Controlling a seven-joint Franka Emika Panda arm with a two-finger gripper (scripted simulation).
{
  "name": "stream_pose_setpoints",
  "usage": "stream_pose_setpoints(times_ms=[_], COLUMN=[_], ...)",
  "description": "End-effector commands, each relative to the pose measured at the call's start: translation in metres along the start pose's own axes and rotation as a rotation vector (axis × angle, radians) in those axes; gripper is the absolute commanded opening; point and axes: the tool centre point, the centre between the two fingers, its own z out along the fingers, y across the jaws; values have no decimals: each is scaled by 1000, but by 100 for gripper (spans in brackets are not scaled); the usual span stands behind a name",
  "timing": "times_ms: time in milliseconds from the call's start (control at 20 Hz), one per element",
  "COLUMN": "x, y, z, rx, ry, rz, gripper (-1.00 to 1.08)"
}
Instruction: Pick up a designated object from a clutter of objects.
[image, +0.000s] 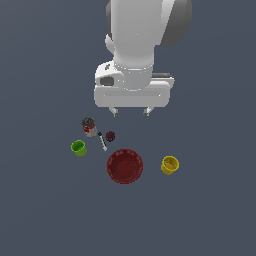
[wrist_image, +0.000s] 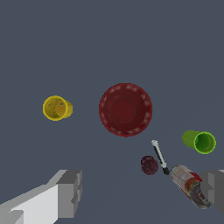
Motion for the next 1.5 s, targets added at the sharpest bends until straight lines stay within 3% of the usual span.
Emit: stream_pose_setpoints(times_ms=[0,600,950,1450], x=[7,49,59,58], y=[-9,-90,-141,-176], z=[11,108,170,215], rx=[-1,-1,6,14], ry=[-2,-8,-14,-19], rz=[11,106,163,203], gripper=[100,100,100,100])
